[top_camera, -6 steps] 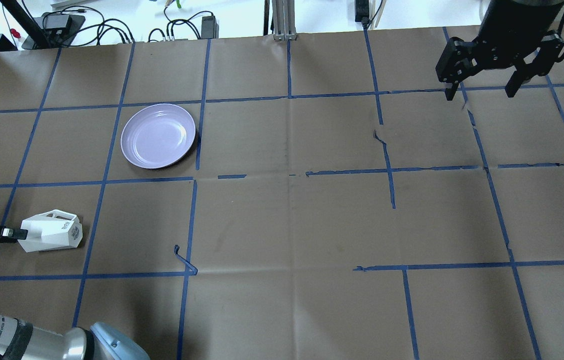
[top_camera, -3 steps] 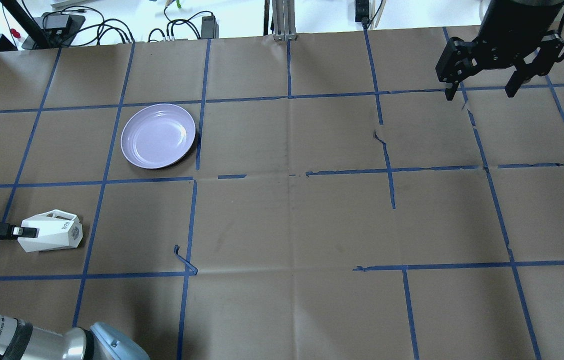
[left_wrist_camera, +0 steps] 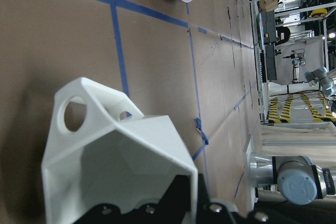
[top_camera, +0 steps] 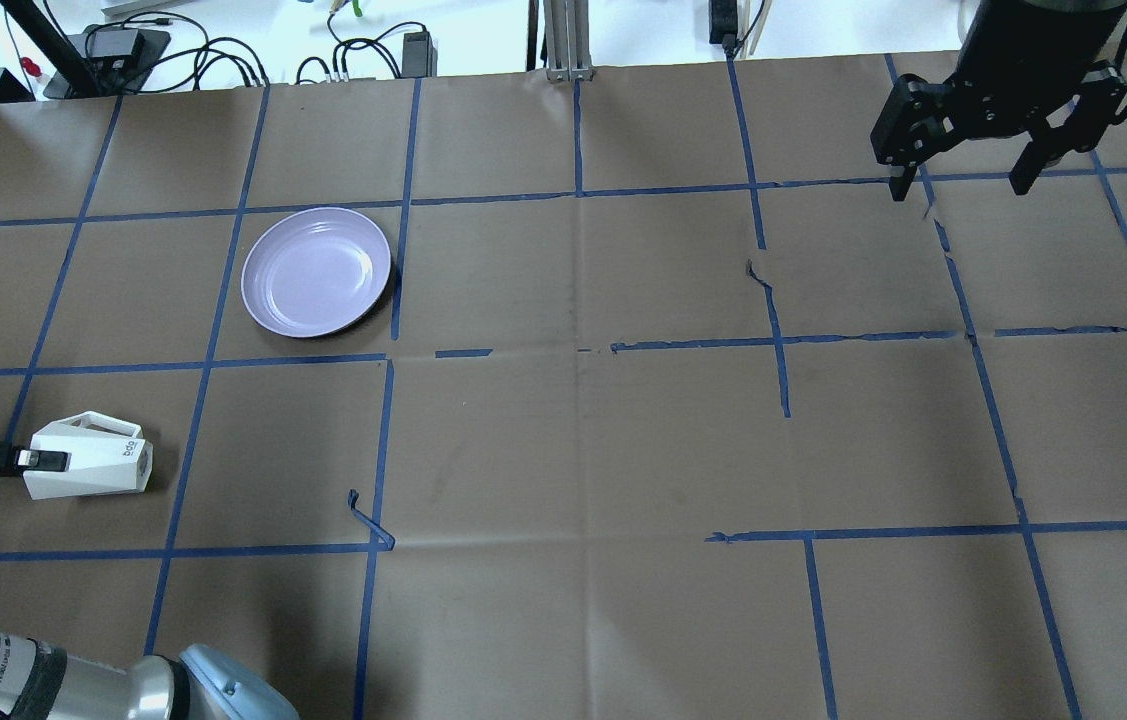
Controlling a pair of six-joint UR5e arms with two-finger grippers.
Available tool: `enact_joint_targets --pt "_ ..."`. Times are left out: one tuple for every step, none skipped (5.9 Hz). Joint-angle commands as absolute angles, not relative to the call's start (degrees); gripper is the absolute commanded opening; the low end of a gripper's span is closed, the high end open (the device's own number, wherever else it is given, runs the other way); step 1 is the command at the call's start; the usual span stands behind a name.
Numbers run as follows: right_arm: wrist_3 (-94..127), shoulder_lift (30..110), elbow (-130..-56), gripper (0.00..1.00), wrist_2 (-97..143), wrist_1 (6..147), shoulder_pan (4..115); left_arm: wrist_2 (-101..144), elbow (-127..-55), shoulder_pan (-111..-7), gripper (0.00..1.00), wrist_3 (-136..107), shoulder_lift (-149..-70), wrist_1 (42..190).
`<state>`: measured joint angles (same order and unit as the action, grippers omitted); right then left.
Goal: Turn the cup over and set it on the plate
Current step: 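Close the left gripper on the white cup's base, then lift the white cup with the left gripper and carry it over the plate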
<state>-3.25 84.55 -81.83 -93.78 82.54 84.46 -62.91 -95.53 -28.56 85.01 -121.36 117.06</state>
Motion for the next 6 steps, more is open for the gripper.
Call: enact_joint_targets --pt "-3.25 84.55 -81.83 1.0 -93.78 82.53 84.46 -62.84 -93.35 -28.56 0.0 84.2 -117.79 125.2" --pt "-3.25 84.55 -81.83 1.0 -93.78 82.53 84.46 -62.84 -90.99 -28.65 0.0 82.63 -115.77 129.77" --pt "-3.25 84.55 -81.83 1.0 -93.78 82.53 84.46 -62.84 -89.05 -29.35 0.0 77.57 -111.92 131.47" --pt "-3.25 84.55 -81.83 1.0 -93.78 82.62 84.46 -62.58 -88.86 -30.31 0.0 70.82 -105.36 131.31" --pt "-3.25 84.55 -81.83 1.0 -93.78 82.62 84.46 -62.75 -88.86 -34.59 0.0 62.75 -97.81 129.57" --pt "-3.25 84.55 -81.83 1.0 -93.78 82.53 84.46 -63.45 -88.86 -42.63 0.0 50.75 -92.86 120.33"
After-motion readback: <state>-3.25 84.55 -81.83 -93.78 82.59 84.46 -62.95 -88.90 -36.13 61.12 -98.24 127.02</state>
